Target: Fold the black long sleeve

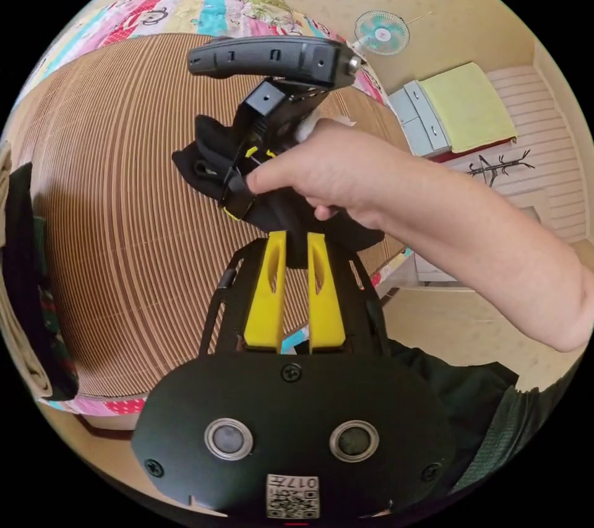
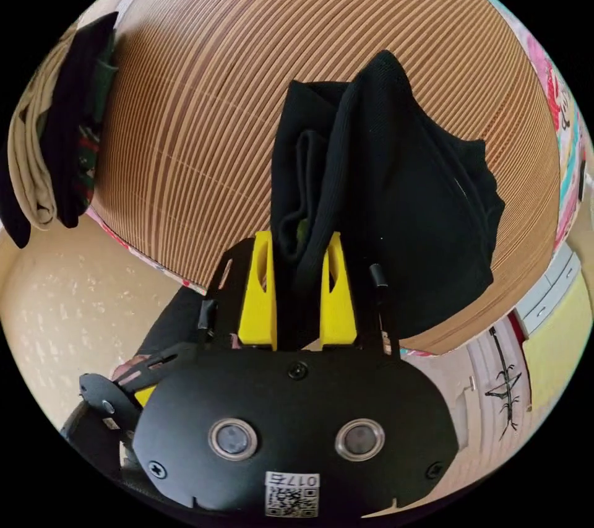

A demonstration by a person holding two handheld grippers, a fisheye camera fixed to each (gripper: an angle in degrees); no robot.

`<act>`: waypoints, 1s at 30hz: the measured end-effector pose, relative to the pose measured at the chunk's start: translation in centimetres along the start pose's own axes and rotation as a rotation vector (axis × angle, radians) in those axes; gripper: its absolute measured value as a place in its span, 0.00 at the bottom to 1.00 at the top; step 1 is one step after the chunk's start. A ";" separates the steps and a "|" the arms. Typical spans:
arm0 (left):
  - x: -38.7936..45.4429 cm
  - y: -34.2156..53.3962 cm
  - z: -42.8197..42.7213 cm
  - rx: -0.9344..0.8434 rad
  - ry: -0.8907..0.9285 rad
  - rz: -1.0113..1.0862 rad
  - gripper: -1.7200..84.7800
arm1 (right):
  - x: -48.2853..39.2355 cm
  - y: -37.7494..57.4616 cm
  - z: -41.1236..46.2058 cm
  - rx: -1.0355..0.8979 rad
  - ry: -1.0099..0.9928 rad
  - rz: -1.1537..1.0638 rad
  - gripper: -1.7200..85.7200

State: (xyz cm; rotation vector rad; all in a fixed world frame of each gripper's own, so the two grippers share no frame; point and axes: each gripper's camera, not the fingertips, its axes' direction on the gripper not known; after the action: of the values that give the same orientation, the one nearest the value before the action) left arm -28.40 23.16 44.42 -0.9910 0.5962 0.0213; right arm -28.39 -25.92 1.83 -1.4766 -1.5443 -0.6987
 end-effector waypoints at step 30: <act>4.5 -3.8 32.9 -0.382 0.507 -0.225 0.09 | 34.2 57.6 22.5 0.783 -1.836 0.507 0.30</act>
State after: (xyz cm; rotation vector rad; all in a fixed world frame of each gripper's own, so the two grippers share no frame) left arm -8.34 45.94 58.47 -1.4463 0.9623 -0.3355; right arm 25.84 18.36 11.42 -1.5983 -1.9327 1.8877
